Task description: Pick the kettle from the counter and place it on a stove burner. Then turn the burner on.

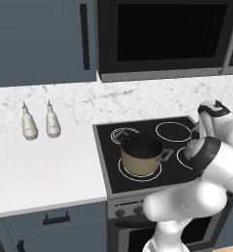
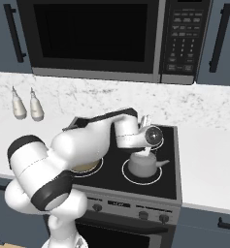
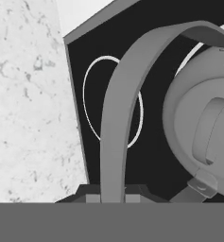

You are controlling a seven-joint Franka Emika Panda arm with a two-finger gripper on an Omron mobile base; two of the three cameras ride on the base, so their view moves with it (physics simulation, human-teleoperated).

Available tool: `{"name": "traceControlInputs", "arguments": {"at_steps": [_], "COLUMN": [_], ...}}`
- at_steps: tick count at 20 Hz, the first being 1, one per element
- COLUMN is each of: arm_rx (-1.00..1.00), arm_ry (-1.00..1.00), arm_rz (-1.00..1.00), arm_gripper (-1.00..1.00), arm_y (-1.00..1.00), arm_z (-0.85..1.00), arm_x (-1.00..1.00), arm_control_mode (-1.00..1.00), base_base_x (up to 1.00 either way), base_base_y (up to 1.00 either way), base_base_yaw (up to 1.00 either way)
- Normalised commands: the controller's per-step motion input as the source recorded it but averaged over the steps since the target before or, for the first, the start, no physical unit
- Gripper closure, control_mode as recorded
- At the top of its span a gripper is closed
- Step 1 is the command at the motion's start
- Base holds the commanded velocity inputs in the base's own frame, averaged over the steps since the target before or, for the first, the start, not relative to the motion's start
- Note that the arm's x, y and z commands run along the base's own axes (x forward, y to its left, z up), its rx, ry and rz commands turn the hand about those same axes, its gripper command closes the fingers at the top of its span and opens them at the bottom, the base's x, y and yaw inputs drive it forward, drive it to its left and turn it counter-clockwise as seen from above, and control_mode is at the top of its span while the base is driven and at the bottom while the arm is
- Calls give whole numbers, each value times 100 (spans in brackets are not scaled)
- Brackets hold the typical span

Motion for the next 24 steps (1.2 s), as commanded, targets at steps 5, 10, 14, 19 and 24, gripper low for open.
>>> {"name": "traceControlInputs", "arguments": {"at_steps": [5, 10, 14, 19, 24], "arm_rx": [-2, -9, -5, -1, 0], "arm_ry": [0, 1, 0, 0, 0], "arm_rz": [0, 0, 0, 0, 0], "arm_gripper": [100, 100, -100, -100, -100], "arm_y": [3, 6, 1, 0, 0], "arm_z": [-21, -50, -26, -3, 0], "arm_x": [0, 0, 0, -1, -23], "arm_control_mode": [-100, -100, -100, -100, -100], "base_base_x": [0, 0, 0, 0, 0], "base_base_y": [0, 0, 0, 0, 0], "base_base_yaw": [0, 0, 0, 0, 0]}}
